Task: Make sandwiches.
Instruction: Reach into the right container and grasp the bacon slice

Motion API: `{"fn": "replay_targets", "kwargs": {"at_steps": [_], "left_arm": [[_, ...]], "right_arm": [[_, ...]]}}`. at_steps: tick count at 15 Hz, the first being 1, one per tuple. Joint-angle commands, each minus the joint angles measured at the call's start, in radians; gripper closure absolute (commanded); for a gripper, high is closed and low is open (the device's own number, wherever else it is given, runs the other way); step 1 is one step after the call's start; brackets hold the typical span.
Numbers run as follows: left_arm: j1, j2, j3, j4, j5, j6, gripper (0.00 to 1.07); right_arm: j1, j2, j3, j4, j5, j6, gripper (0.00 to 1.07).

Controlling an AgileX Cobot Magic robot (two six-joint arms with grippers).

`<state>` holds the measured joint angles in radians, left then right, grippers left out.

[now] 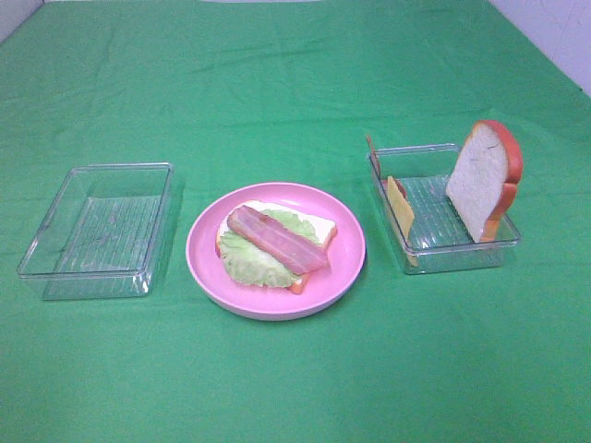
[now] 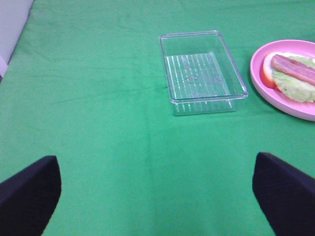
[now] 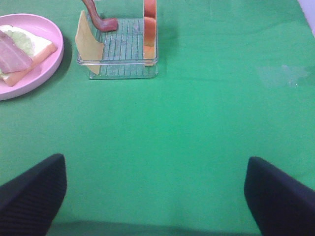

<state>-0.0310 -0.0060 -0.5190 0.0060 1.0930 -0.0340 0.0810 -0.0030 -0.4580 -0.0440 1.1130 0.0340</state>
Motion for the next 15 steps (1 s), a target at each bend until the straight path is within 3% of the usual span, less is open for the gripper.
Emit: {"fn": "replay_targets", "kwargs": {"at_steps": [1, 10, 12, 15], "left_arm": [[0.024, -0.021, 0.001, -0.006, -0.016, 0.002, 0.06], [0.024, -0.021, 0.001, -0.006, -0.016, 0.002, 0.06], [0.024, -0.021, 0.001, -0.006, -0.016, 0.002, 0.06], [0.024, -0.021, 0.001, -0.006, -0.016, 0.002, 0.06]], "right_arm": [[-0.002, -0.026, 0.003, 0.010, -0.012, -0.009, 0.13], [-0.002, -0.015, -0.021, -0.003, -0.041, -0.009, 0.13], [-0.002, 0.038, -0.048, -0.003, -0.097, -0.008, 0.13], [0.002, 0.289, -0.084, 0.032, -0.335, -0.002, 0.13]]}}
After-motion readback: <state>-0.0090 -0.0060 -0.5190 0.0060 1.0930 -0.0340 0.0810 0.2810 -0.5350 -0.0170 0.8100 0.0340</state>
